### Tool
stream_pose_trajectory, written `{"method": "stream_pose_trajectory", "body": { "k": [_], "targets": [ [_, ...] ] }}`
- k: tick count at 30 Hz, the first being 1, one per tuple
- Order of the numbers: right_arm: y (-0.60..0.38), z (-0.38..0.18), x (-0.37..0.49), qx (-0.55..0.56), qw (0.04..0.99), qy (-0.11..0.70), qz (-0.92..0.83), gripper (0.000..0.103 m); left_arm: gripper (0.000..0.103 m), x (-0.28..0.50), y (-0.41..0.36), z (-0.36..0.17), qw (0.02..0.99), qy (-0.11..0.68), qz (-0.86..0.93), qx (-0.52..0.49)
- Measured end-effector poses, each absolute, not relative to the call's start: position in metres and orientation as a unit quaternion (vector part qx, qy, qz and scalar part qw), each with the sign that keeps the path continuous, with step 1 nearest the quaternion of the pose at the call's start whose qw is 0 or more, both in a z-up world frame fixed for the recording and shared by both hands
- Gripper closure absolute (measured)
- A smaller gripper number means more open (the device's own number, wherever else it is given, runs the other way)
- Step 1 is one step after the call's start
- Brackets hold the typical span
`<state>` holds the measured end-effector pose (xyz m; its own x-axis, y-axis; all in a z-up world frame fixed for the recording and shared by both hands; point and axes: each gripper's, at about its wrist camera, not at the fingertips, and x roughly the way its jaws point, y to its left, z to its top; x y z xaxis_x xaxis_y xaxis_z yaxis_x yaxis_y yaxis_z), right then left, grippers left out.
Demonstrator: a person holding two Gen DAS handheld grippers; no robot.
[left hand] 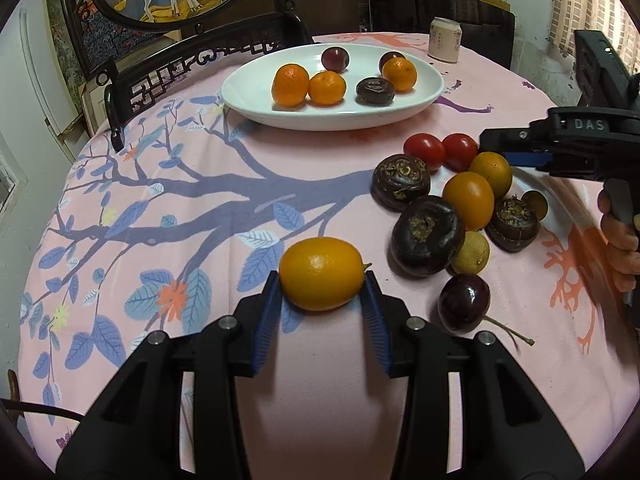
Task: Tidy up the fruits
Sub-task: 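Grasp the yellow orange with the left tool while the right tool grasps a stemmed dark plum, then release the yellow orange and dark plum into the white plate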
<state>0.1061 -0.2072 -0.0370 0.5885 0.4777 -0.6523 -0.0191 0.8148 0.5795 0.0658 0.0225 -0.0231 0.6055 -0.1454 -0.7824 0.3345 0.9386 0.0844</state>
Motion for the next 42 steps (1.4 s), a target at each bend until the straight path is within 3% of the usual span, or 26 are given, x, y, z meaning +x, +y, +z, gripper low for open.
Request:
{"method": "stream_pose_trajectory", "body": {
  "k": [6, 18, 29, 30, 31, 32, 33, 39, 42],
  "targets": [
    [-0.205, -0.037, 0.105, 0.267, 0.852, 0.425, 0.150, 0.072, 0.060, 0.066, 0.022, -0.025, 0.888, 0.423, -0.134, 0.117],
    [-0.220, -0.013, 0.097, 0.282, 0.873, 0.374, 0.137, 0.072, 0.062, 0.086, 0.020, -0.008, 0.898, 0.409, -0.122, 0.108],
    [-0.183, 0.020, 0.163, 0.223, 0.903, 0.343, 0.130, 0.072, 0.057, 0.186, -0.011, 0.028, 0.922, 0.374, -0.067, 0.065],
    [-0.180, 0.016, 0.169, 0.220, 0.903, 0.345, 0.134, 0.071, 0.055, 0.191, -0.010, 0.026, 0.923, 0.376, -0.065, 0.057],
    [-0.179, 0.013, 0.172, 0.218, 0.901, 0.348, 0.136, 0.068, 0.046, 0.195, -0.007, 0.023, 0.923, 0.377, -0.066, 0.044],
    [-0.180, 0.008, 0.175, 0.215, 0.900, 0.355, 0.132, 0.052, 0.039, 0.196, -0.006, 0.021, 0.923, 0.377, -0.067, 0.041],
    [-0.182, 0.007, 0.174, 0.214, 0.902, 0.352, 0.129, 0.045, 0.037, 0.196, -0.004, 0.018, 0.923, 0.377, -0.068, 0.043],
    [-0.192, 0.006, 0.162, 0.221, 0.900, 0.353, 0.128, 0.045, 0.036, 0.187, 0.006, 0.010, 0.917, 0.389, -0.061, 0.062],
    [-0.199, 0.000, 0.148, 0.239, 0.890, 0.367, 0.123, 0.045, 0.027, 0.172, 0.007, 0.011, 0.918, 0.385, -0.067, 0.067]
  ]
}}
